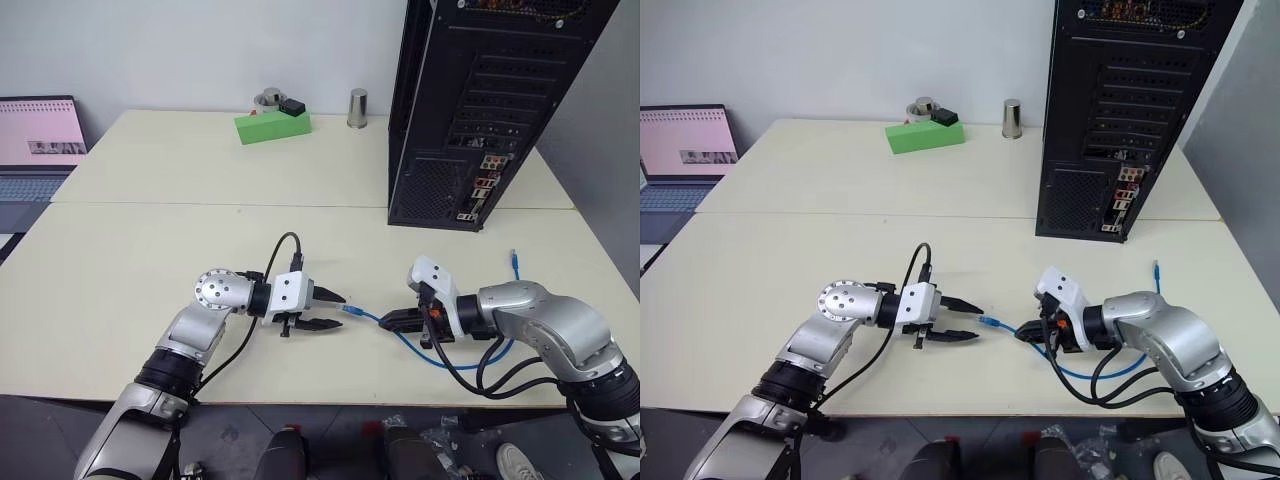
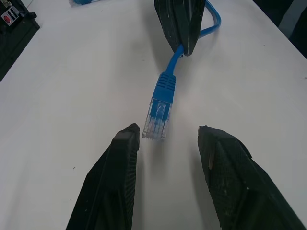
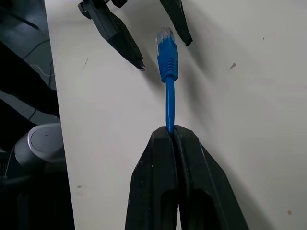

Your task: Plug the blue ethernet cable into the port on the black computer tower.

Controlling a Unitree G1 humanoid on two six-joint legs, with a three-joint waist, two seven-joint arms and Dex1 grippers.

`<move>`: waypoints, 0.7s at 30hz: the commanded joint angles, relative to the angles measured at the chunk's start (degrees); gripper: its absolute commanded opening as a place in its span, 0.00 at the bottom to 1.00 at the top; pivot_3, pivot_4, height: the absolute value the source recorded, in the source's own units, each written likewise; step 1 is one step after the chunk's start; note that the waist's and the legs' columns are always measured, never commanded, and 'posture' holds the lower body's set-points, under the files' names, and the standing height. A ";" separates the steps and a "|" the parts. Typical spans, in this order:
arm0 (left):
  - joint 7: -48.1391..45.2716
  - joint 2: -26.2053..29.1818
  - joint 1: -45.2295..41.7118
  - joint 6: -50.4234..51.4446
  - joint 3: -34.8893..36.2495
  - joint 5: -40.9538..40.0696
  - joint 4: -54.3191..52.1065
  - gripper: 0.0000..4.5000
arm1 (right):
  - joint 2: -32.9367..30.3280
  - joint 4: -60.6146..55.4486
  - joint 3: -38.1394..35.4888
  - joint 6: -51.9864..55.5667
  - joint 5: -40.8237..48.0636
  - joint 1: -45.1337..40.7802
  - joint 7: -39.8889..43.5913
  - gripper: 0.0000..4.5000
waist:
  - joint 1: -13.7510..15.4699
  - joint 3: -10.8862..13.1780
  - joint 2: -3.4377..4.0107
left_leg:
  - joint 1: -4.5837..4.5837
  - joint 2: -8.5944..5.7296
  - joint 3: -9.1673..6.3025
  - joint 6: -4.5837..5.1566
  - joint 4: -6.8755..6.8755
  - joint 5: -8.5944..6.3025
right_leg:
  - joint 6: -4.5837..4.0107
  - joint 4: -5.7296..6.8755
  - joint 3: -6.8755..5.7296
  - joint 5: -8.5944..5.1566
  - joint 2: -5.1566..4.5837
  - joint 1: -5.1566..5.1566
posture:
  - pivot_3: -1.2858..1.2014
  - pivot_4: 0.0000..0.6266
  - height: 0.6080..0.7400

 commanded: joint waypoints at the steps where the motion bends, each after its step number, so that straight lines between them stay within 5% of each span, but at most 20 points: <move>1: 1.13 -1.02 -1.24 -1.51 0.52 0.10 0.32 0.46 | -0.14 -1.93 -0.22 -0.55 0.46 -1.14 0.66 0.00 | 0.01 0.00 0.00 | 0.00 0.00 0.00 0.00 0.00 0.00 | 0.00 0.00 0.00 0.00 0.00 0.00 | 0.52 0.24 1.00; 9: 2.02 -1.75 -1.57 -5.39 0.38 0.93 1.73 0.46 | 0.14 -2.16 -0.13 -0.41 0.58 -1.06 0.51 0.00 | -0.01 0.00 0.00 | 0.00 0.00 0.00 0.00 0.00 0.00 | 0.00 0.00 0.00 0.00 0.00 0.00 | 0.52 0.24 1.00; 19: 2.69 -2.66 -2.23 -6.94 0.11 1.75 3.11 0.06 | 0.32 -2.55 -0.11 -0.13 0.75 -0.93 0.39 0.00 | -0.01 0.00 0.00 | 0.00 0.00 0.00 0.00 0.00 0.00 | 0.00 0.00 0.00 0.00 0.00 0.00 | 0.52 0.24 1.00; 21: 2.85 -2.84 -2.30 -6.97 0.08 1.86 3.10 0.06 | 0.32 -2.57 -0.10 -0.18 0.72 -0.89 0.33 0.00 | -0.01 0.00 0.00 | 0.00 0.00 0.00 0.00 0.00 0.00 | 0.00 0.00 0.00 0.00 0.00 0.00 | 0.52 0.24 1.00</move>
